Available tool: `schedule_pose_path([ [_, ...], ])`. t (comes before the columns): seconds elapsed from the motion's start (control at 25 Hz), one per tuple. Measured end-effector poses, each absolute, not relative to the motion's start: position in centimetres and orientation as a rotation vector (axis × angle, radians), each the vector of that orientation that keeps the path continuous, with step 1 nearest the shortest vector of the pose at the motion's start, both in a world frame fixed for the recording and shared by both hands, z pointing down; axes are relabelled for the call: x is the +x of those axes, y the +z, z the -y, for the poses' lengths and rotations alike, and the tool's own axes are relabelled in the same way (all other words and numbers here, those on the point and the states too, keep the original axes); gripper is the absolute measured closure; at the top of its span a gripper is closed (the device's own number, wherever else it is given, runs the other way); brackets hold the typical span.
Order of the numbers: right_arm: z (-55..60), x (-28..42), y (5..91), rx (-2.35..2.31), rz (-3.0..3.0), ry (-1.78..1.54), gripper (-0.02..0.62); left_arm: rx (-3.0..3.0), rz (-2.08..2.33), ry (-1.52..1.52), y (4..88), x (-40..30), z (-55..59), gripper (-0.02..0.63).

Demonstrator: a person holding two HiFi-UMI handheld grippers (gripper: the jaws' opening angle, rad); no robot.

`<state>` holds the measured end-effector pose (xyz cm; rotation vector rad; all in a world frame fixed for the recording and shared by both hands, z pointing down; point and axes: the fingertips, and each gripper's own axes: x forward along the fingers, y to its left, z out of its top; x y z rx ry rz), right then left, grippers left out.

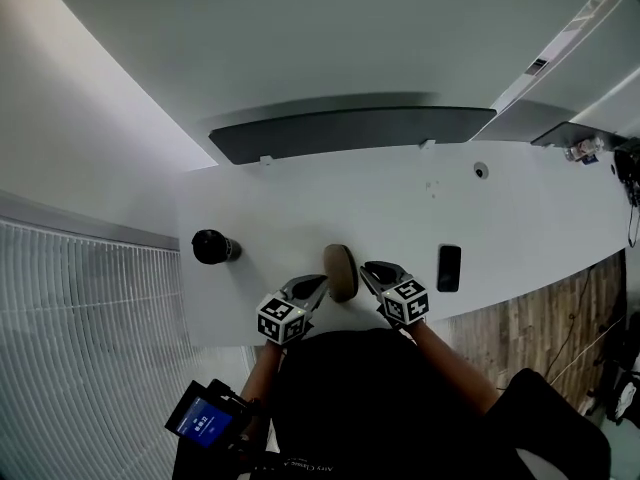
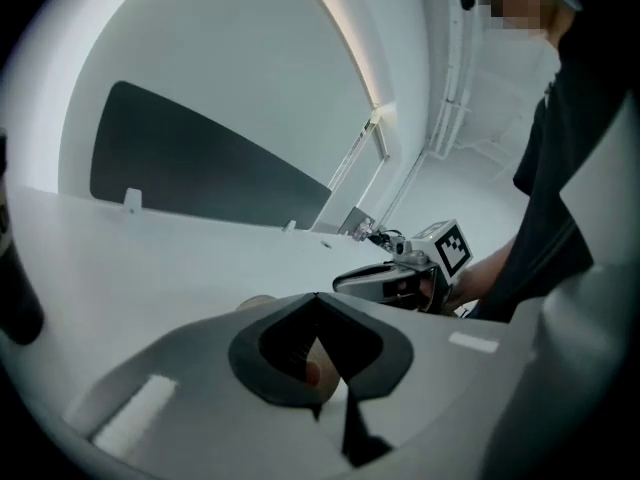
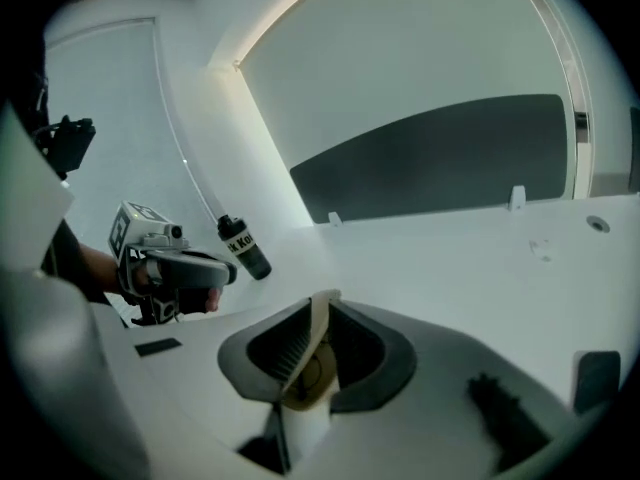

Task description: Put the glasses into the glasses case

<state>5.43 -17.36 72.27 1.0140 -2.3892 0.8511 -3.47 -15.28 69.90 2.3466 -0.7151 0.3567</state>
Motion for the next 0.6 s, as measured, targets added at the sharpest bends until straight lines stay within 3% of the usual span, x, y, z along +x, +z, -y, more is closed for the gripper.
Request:
schedule_pose_path([
  [0.16,15.2,7.3,75.7,1.023,2.313,0.903,0.586,2.231,0.879,0.389,73.8,-6.7,12.6,0.598],
  [0.6,15.3,6.1,75.3,0.960,2.332,0.857,0.589,2.218,0.959,0.286,73.0,-7.6,14.2,0.598],
])
